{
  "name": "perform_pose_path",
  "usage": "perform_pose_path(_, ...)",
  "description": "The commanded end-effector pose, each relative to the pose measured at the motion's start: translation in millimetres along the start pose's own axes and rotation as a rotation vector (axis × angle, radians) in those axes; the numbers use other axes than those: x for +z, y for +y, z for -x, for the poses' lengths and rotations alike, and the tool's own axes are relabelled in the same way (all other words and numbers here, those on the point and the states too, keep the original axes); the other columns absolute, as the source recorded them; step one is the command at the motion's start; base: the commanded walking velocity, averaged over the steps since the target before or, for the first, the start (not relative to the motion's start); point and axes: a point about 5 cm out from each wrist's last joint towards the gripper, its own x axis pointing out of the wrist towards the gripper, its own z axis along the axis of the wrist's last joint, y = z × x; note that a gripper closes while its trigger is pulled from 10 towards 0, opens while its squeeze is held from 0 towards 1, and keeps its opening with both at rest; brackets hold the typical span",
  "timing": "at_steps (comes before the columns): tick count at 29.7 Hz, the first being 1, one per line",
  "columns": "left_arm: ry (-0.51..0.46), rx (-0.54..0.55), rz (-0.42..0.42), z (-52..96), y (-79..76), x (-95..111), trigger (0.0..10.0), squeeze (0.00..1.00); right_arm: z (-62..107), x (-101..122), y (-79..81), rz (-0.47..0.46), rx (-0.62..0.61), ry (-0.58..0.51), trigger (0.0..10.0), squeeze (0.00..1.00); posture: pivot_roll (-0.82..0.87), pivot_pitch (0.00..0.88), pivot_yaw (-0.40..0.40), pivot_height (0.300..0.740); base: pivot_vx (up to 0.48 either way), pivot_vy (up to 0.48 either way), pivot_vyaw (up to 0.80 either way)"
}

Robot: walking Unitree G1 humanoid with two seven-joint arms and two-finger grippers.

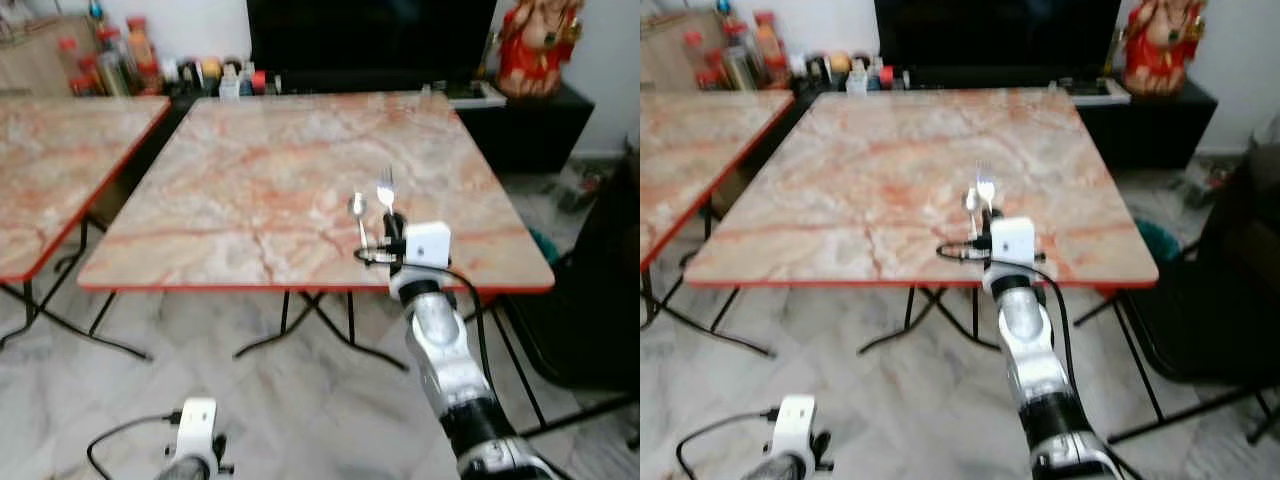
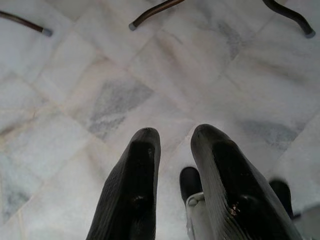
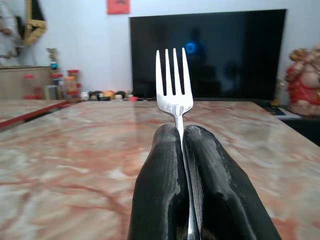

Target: Setting the table

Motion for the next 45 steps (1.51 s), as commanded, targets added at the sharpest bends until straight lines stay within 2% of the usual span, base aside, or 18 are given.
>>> perform_pose_path(1,0.007,-0.014,0.002,-0.5,-6.3,-0.7,10.0,0.00,0.2,0.0,-8.2,-0.001,-0.029,0.002,10.0,0.00,-0.03,0.000,0.041,0.740,0.330,0.000,0.00)
perform_pose_path(28,0.009,-0.015,0.003,-0.2,-6.4,-1.7,10.0,0.00,2.9,-4.6,-2.3,-0.008,-0.020,0.021,10.0,0.00,-0.03,0.000,0.040,0.740,0.332,0.000,0.00)
perform_pose_path(45,0.010,-0.010,0.005,0.7,-4.2,-3.8,10.0,0.00,5.5,-14.8,-2.5,0.007,-0.059,0.079,10.0,0.00,-0.02,0.000,0.043,0.740,0.275,0.000,0.00)
